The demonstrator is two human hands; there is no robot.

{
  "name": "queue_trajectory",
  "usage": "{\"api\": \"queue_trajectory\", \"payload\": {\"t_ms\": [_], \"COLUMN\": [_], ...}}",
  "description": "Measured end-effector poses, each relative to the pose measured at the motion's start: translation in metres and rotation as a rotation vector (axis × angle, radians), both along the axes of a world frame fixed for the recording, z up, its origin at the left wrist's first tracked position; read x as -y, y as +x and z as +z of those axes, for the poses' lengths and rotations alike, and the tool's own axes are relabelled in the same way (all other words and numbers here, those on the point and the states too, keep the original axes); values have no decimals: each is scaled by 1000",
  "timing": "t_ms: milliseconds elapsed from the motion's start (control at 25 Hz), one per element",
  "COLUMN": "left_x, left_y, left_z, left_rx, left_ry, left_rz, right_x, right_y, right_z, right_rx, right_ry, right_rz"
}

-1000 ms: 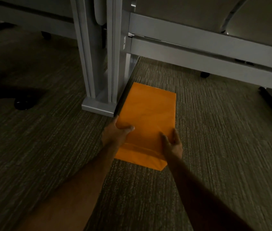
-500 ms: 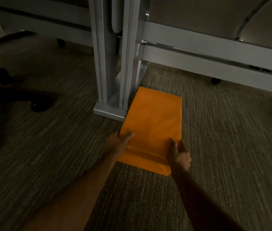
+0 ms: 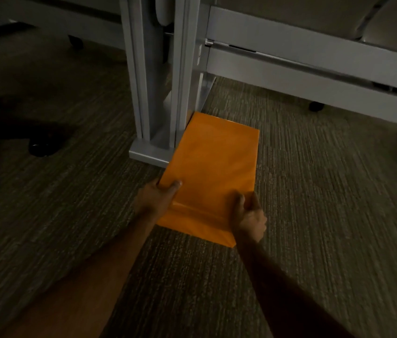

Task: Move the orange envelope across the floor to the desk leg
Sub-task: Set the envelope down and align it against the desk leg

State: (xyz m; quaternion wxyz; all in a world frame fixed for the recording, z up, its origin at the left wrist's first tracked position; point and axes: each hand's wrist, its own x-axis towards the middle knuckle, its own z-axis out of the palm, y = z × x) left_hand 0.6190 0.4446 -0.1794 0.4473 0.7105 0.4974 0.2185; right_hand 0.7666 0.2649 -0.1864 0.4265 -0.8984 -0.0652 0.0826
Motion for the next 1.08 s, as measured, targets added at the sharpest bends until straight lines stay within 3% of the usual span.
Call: {"api": "queue_trajectory", "payload": {"t_ms": [200,400,600,800,920,1000,1080], "left_x": [1,-2,-8,-4,7,20,26], "left_y": [-2,-3,-2,4,3,-4,-15], "left_z": [0,-3,-8,10,22,20,8], "left_rx": [-20,-77,-71,-277,-446,-434,-371], "left_ry": [70,429,418,413,660,858,894], "left_rz": [-56,-232,-257,-314,-440,-495,-488], "right_x": [-1,-2,0,0,5,13,24], "right_y": [-5,-9,2,11,8,-9,-24], "right_z": [12,12,10,25,34,26,12], "right_rx": [21,201,158,55,121,276,371], "right_ry": [-82,-147,-161,-256,-361,-385,-367], "right_rz": [34,208,268,382,484,565,593]}}
